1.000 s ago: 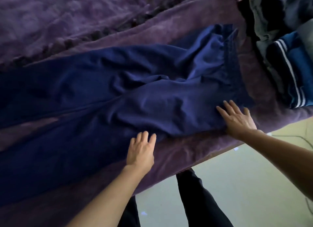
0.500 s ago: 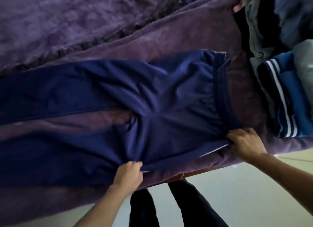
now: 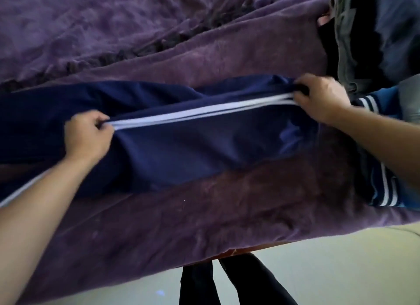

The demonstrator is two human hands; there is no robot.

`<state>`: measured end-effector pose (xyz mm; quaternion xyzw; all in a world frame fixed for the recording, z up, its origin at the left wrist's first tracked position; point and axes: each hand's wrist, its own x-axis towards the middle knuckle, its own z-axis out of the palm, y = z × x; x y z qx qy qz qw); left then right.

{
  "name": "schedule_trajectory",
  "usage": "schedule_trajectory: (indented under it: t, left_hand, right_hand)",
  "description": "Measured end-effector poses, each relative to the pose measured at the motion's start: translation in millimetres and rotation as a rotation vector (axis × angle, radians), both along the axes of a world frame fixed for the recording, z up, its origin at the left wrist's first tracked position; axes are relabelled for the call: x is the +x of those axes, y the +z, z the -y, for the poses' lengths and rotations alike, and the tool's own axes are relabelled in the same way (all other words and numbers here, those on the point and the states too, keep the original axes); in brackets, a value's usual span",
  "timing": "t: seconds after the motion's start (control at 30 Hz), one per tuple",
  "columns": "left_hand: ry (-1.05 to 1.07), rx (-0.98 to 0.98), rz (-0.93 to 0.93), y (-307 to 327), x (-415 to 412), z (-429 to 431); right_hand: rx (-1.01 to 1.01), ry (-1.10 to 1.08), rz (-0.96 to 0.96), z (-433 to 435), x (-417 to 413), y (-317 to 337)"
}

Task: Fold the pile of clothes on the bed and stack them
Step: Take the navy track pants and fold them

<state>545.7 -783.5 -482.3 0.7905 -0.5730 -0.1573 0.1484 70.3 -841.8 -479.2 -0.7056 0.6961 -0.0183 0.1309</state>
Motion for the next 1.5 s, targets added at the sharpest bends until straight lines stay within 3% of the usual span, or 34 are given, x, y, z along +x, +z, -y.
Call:
schedule_trajectory:
  t: [0.23,0.47,0.73,0.8,0.93,1.0,1.17,1.23,1.4,1.5]
  left_hand:
    - [0.106,0.079,0.057,-29,-11,90]
    - [-0.085,0.13,0.125,-30,-3,-23]
    - [0.081,0.525,0.318,-48,131,-152]
    - [0.13,0.51,0.329,-54,170,-162]
    - [0.174,0.296,0.286,-64,254,-150]
    - [0.153,0.27,0.303,-66,304,-138]
    - [-0.036,0.58,0.474,-67,425,-117]
    - [-0.107,0.564,0.482,-68,450,-113]
    - [-0.044,0.117,0.081,-43,477,-89]
    - [0.054,-0.026,-0.142,-15,494,-52]
  right_hand:
    - [-0.051,-0.066,-0.21,65,20,-29]
    - [-0.208,0.271,-0.087,-3,94,-26]
    - [-0.014,0.382,0.194,-83,240,-38]
    - [0.023,0.409,0.229,-89,286,-37]
    - [0.013,0.43,0.262,-83,384,-41]
    - [0.039,0.432,0.234,-71,435,-50]
    - [0.195,0.338,0.051,-18,523,-80]
    - [0.217,0.313,-0.039,-1,535,-87]
    - [0.1,0.172,0.006,12,533,-78]
    - [0.012,0.112,-0.005,27,520,-62]
